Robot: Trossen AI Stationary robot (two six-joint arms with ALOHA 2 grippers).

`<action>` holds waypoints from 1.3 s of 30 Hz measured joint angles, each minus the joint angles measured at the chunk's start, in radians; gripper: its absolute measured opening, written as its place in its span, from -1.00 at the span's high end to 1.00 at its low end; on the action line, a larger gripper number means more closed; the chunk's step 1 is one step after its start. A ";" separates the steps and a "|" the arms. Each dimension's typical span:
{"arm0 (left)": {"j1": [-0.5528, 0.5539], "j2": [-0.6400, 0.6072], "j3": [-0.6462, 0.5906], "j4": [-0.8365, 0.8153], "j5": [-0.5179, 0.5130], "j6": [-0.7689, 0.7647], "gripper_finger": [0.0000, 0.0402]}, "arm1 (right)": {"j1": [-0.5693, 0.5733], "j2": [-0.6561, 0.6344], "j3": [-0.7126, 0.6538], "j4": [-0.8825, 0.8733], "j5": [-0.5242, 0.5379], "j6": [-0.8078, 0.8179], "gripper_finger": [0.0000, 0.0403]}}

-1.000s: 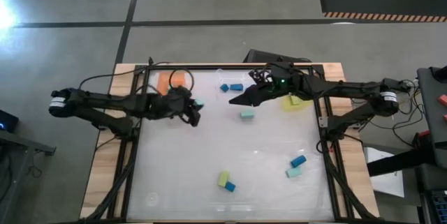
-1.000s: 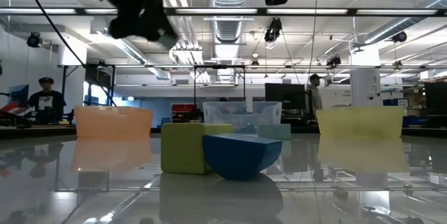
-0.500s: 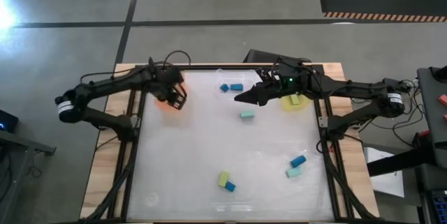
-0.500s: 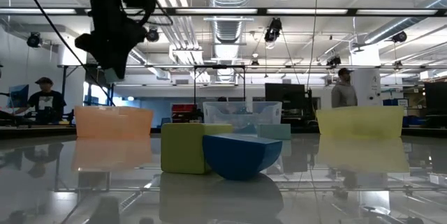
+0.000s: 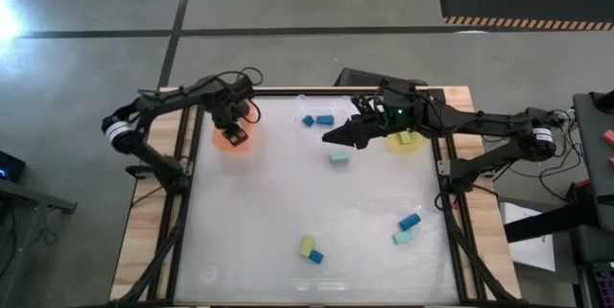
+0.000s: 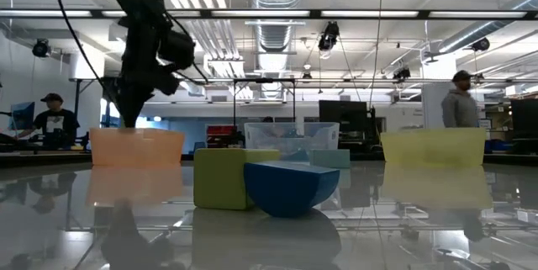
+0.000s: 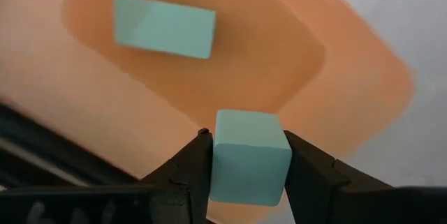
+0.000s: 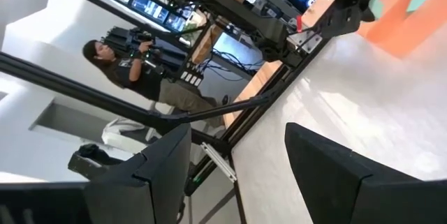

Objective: Sort & place blocks by color
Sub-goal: Put the light blue square block into the orange bin, then put the blue cylinder block into the transparent bin

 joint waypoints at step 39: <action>0.019 0.044 -0.002 0.027 -0.094 0.433 0.04 | 0.025 0.001 -0.001 0.000 0.006 0.009 -0.11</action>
